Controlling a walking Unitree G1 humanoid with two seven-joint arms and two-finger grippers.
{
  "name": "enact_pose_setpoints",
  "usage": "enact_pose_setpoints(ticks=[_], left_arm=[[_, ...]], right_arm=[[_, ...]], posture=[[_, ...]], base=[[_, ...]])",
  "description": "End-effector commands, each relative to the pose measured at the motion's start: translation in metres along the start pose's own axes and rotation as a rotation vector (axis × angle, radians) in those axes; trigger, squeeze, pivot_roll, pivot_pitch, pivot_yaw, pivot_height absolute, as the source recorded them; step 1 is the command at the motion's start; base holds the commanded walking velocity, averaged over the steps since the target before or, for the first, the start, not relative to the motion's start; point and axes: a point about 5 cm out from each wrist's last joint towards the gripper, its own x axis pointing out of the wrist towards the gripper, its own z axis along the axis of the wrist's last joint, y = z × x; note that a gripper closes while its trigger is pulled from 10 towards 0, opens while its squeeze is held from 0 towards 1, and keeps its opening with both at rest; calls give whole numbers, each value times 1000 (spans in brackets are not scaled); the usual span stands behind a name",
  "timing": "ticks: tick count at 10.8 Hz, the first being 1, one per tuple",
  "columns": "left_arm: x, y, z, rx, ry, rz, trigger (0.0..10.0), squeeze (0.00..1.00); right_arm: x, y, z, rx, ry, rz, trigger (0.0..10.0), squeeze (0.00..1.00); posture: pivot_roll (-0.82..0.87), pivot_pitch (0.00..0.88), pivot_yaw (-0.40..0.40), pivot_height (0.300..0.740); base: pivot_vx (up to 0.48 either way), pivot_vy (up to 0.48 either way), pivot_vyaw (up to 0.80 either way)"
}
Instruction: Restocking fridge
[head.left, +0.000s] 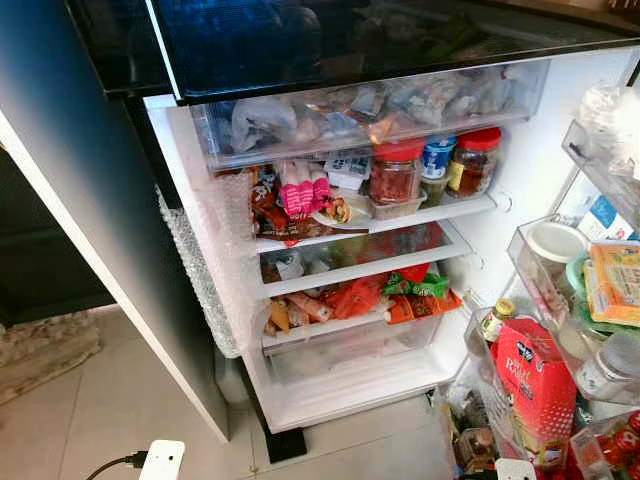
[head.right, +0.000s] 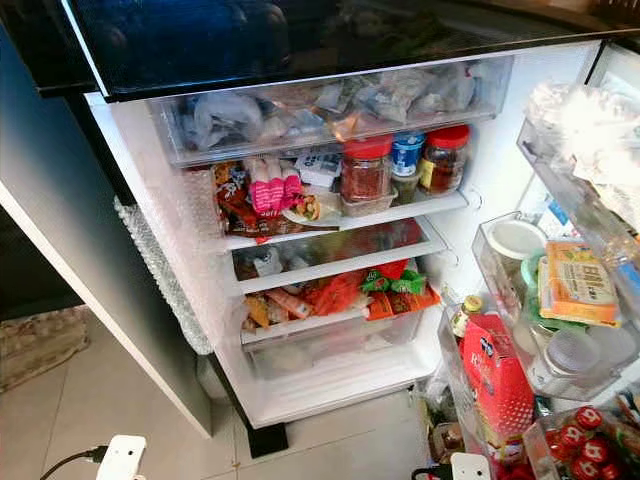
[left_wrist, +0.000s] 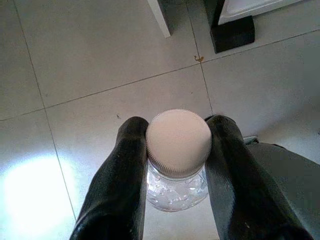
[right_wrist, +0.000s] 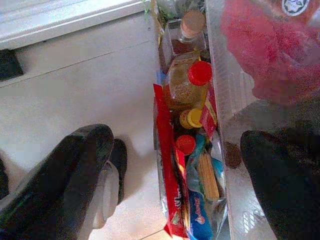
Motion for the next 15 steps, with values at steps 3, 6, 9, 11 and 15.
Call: enact_pose_setpoints(ticks=[3,6,9,11,15], left_arm=[[0,1,-3,0,12,-1,10000,0],[0,1,-2,0,10,-3,10000,0],[0,1,-1,2,9,-4,10000,0],[0,1,-1,0,6,-6,10000,0],[0,1,-1,-1,6,-8,10000,0]], right_arm=[[-5,-36,-7,-40,-17,-80,10000,0],[-7,-46,-8,-47,-27,-99,10000,0],[-6,-52,-3,-67,-32,-110,10000,0],[-6,-54,1,-91,-47,-146,10000,0],[-9,-78,11,-194,-81,-308,10000,0]], posture=[[-83,0,38,740],[-81,0,39,740],[-83,0,41,740],[-84,0,39,740],[-80,0,39,740]], base=[[0,0,0],[0,0,0],[0,0,0],[0,0,0],[0,0,0]])
